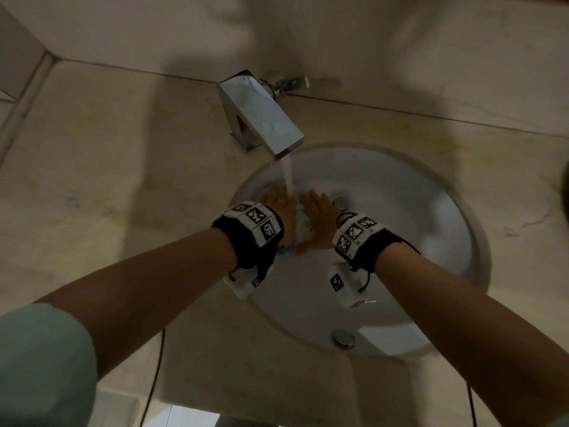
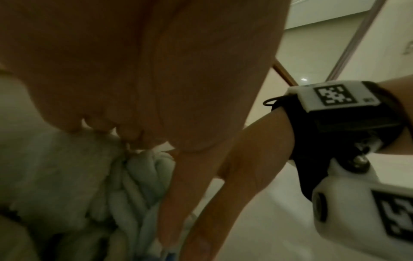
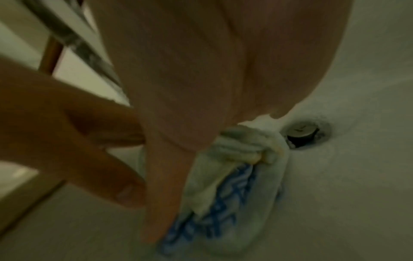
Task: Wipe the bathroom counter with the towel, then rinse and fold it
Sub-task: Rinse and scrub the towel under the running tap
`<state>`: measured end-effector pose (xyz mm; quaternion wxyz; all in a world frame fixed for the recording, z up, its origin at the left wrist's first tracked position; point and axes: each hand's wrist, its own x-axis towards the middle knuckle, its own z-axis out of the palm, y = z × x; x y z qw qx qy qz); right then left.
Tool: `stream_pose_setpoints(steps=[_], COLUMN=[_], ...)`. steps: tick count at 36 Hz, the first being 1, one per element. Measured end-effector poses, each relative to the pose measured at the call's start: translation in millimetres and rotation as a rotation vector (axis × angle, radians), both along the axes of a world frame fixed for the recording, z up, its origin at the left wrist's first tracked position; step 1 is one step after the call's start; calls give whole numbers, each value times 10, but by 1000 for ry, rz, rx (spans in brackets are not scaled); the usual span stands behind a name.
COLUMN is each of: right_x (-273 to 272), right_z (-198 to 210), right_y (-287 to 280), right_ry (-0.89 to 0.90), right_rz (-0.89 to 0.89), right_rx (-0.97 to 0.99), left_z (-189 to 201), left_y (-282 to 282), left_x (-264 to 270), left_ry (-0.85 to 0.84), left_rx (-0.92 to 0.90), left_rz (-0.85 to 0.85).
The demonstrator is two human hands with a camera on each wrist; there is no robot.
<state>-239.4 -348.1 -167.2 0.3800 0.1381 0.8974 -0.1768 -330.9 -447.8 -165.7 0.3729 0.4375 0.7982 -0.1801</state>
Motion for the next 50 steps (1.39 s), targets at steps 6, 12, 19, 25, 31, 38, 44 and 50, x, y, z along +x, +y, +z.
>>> stream_pose_setpoints(steps=[6, 12, 19, 25, 31, 38, 44, 50], right_x=[-147, -178, -212, -192, -192, -176, -165, 30], right_z=[-479, -533, -672, -862, -776, -631, -236, 15], right_y=[-66, -184, -94, -69, -44, 79, 197, 164], right_ry=[-91, -135, -134, 31, -41, 167, 288, 613], right_rz=[58, 29, 10, -77, -19, -117, -381, -819], right_rx=[47, 137, 159, 91, 99, -14, -266, -712], left_z=[-117, -104, -294, -242, -245, -255, -144, 245], left_y=[-12, -41, 200, 228, 264, 184, 160, 172], left_x=[98, 183, 289, 360, 327, 184, -30, -68], left_ry=[66, 57, 54, 69, 62, 38, -115, -333], left_rx=[-5, -11, -137, -29, -140, -28, 58, 351], left_rz=[-4, -22, 179, 322, 193, 92, 260, 499])
